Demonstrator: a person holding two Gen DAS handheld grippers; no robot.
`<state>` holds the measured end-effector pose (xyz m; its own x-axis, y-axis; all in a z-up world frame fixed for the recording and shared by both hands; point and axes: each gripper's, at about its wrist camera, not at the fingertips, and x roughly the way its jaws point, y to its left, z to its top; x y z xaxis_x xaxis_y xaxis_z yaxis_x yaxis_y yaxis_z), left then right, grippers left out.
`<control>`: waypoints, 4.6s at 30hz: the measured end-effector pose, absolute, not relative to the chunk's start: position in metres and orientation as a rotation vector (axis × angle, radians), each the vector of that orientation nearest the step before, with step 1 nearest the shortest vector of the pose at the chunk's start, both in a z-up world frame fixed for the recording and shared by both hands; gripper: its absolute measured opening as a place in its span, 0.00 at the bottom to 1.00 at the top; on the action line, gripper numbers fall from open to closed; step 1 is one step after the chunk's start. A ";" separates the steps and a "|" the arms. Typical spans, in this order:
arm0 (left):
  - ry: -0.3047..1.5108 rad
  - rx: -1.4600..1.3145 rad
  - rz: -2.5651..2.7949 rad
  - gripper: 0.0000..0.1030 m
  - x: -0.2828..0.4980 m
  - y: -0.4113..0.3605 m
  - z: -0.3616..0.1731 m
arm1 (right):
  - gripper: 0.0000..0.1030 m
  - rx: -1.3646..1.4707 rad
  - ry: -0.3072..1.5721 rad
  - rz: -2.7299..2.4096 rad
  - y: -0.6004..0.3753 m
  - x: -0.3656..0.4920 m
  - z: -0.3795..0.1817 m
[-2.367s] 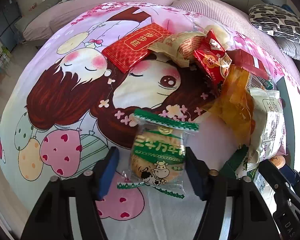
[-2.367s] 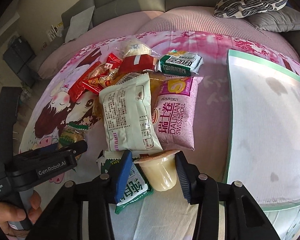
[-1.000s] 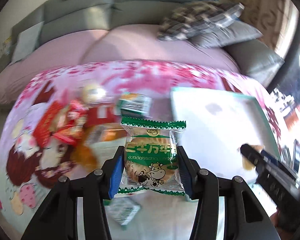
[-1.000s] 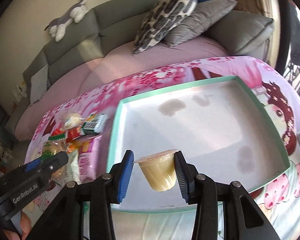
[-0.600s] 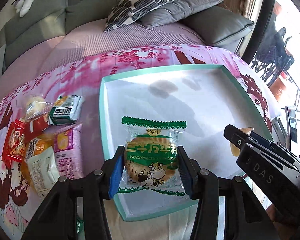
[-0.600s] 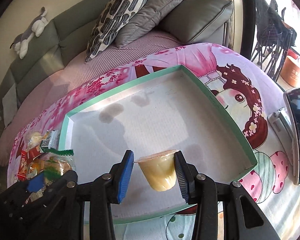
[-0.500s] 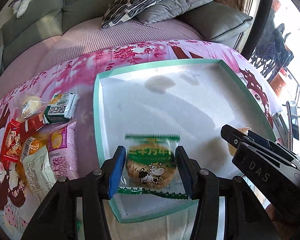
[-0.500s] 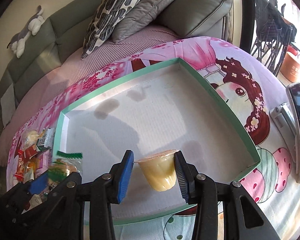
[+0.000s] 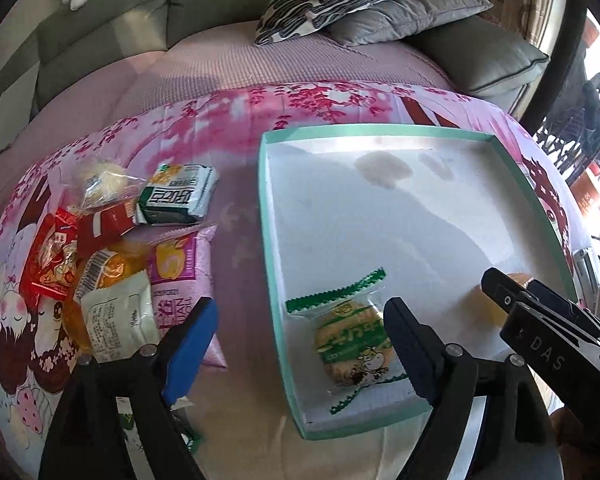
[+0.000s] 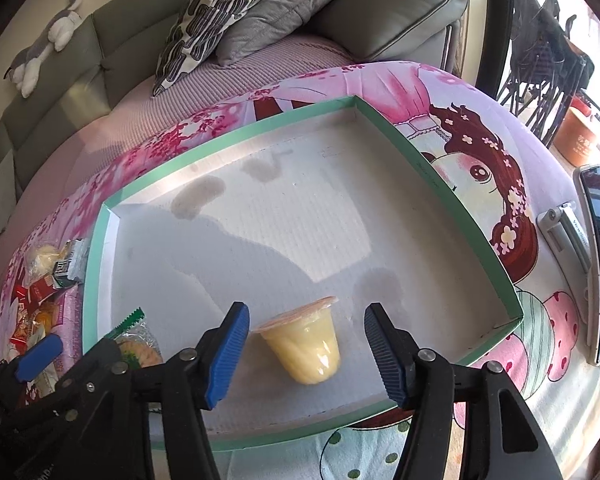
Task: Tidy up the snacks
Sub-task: 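Place the biscuit pack and pudding cup into the white tray, open both tools, then grasp the white-green biscuit bag with the right tool, then grasp the green-white biscuit box with the left tool, then place the biscuit box and biscuit bag into the tray with both tools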
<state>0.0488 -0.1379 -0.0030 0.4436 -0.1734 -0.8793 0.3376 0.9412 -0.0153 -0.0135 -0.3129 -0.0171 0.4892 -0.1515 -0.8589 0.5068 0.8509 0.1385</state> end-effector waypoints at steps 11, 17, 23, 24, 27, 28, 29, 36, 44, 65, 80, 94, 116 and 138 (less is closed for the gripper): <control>1.056 -0.005 -0.051 0.92 0.074 -0.043 0.005 | 0.95 0.320 0.920 -0.359 -0.281 -0.005 -0.004; 1.099 -0.117 0.109 0.96 0.078 0.027 -0.007 | 1.00 0.248 0.908 -0.303 -0.252 0.003 0.000; 1.085 -0.208 0.198 0.97 0.074 0.075 -0.006 | 1.00 0.191 0.903 -0.234 -0.217 0.009 0.006; 1.083 -0.219 0.207 0.97 0.073 0.081 -0.006 | 1.00 0.185 0.898 -0.214 -0.210 0.010 0.008; 1.075 -0.236 0.216 0.97 0.067 0.090 -0.007 | 1.00 0.151 0.874 -0.157 -0.186 0.010 0.015; 1.079 -0.234 0.210 0.97 0.065 0.092 -0.008 | 1.00 0.141 0.865 -0.136 -0.178 0.011 0.017; 1.085 -0.234 0.205 0.97 0.064 0.092 -0.010 | 1.00 0.135 0.858 -0.110 -0.170 0.012 0.019; 1.123 -0.220 0.235 0.97 0.057 0.095 -0.022 | 1.00 0.108 0.901 0.064 -0.114 0.024 0.007; 1.172 -0.279 0.329 0.97 0.058 0.117 -0.039 | 1.00 0.057 0.971 0.103 -0.071 0.040 -0.016; 1.225 -0.327 0.167 0.97 0.062 0.092 -0.047 | 0.55 0.138 1.064 0.113 -0.090 0.036 -0.021; 1.283 -0.268 0.018 0.97 0.062 0.042 -0.054 | 0.55 0.093 1.078 0.115 -0.107 0.004 -0.012; 1.317 -0.217 -0.016 0.97 0.043 0.029 -0.063 | 0.55 0.073 1.081 0.155 -0.109 -0.005 -0.008; 1.271 -0.117 0.040 0.41 0.007 0.028 -0.053 | 0.54 0.146 1.057 0.128 -0.132 -0.008 -0.001; 1.150 -0.119 -0.002 0.40 0.028 0.021 0.001 | 0.54 0.245 0.943 0.082 -0.171 -0.011 0.026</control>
